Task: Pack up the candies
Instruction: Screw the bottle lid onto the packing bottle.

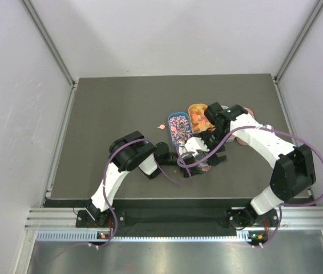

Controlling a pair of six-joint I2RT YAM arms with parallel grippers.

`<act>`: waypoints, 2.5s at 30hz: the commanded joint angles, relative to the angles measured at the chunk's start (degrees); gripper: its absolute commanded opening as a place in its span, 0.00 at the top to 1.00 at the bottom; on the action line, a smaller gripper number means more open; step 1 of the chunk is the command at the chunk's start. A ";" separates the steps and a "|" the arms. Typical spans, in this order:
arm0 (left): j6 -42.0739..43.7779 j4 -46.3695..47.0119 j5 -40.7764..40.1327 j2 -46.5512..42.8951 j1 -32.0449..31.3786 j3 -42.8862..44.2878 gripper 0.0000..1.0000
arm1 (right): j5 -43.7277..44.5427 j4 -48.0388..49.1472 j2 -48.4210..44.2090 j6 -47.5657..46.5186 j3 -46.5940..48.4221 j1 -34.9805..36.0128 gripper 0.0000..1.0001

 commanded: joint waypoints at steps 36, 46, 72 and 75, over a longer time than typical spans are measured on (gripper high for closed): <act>4.44 -6.95 -5.66 2.63 1.22 -1.02 1.00 | 2.49 2.79 4.24 8.47 0.32 4.25 0.29; 4.44 -7.03 -6.27 2.45 1.04 -1.10 1.00 | -0.67 14.56 1.60 33.94 -8.65 5.31 0.36; 4.88 -7.21 -6.80 2.54 0.61 -0.84 1.00 | 3.71 20.38 -6.04 41.72 -13.75 5.22 0.00; 4.88 -7.30 -6.72 2.63 0.69 -0.93 1.00 | 5.04 18.80 -5.53 34.77 -12.96 5.22 0.00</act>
